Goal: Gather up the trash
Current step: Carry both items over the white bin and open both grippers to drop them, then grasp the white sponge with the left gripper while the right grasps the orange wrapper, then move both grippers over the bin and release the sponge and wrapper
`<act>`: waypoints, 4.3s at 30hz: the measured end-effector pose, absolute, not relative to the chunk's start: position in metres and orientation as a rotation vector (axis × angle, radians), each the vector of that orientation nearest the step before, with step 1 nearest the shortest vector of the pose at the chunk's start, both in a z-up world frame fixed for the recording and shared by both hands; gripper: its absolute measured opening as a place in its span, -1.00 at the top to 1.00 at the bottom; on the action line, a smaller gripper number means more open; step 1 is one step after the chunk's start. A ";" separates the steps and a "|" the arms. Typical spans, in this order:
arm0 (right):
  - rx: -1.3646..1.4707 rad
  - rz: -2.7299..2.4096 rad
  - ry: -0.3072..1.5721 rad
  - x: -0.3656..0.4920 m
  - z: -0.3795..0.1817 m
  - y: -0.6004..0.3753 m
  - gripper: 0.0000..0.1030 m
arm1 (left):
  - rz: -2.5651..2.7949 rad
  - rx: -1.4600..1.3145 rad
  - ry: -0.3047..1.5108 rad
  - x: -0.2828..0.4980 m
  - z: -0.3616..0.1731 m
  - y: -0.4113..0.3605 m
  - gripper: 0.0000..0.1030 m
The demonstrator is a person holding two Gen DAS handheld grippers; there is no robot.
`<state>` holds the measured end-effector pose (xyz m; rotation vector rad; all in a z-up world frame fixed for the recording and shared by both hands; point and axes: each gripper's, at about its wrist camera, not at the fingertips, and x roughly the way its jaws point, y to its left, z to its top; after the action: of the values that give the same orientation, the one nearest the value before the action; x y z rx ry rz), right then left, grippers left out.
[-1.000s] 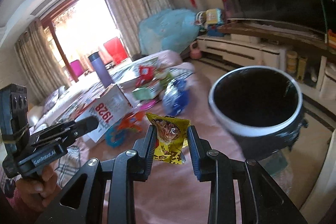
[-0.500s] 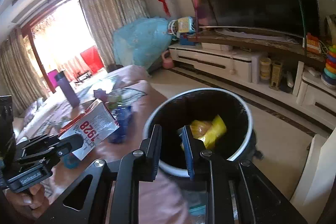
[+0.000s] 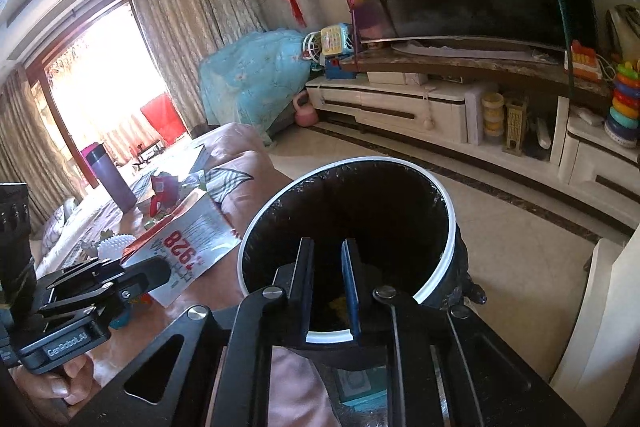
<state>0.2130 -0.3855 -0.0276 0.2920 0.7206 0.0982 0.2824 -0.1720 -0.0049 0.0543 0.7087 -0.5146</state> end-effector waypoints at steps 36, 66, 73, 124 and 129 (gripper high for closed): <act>0.390 0.168 0.719 0.194 -0.030 -0.361 -0.49 | -0.427 -0.030 0.737 0.243 -0.018 -0.129 -0.23; 0.299 0.410 0.808 0.184 -0.042 -0.203 -0.95 | -0.181 -0.118 0.726 0.130 0.000 0.025 -0.58; 0.298 0.433 0.830 0.197 -0.046 -0.185 -0.95 | -0.168 -0.087 0.758 0.164 -0.004 0.048 -0.58; 0.348 0.191 0.773 0.182 -0.027 -0.329 0.62 | -0.404 -0.047 0.739 0.196 0.000 -0.080 -0.02; 0.361 0.162 0.765 0.182 -0.028 -0.348 0.62 | -0.425 -0.034 0.738 0.206 0.001 -0.100 -0.03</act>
<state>0.1816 -0.3485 -0.0276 0.3609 0.7650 0.1623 0.2057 -0.1002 0.0008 -0.0340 0.7384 -0.4251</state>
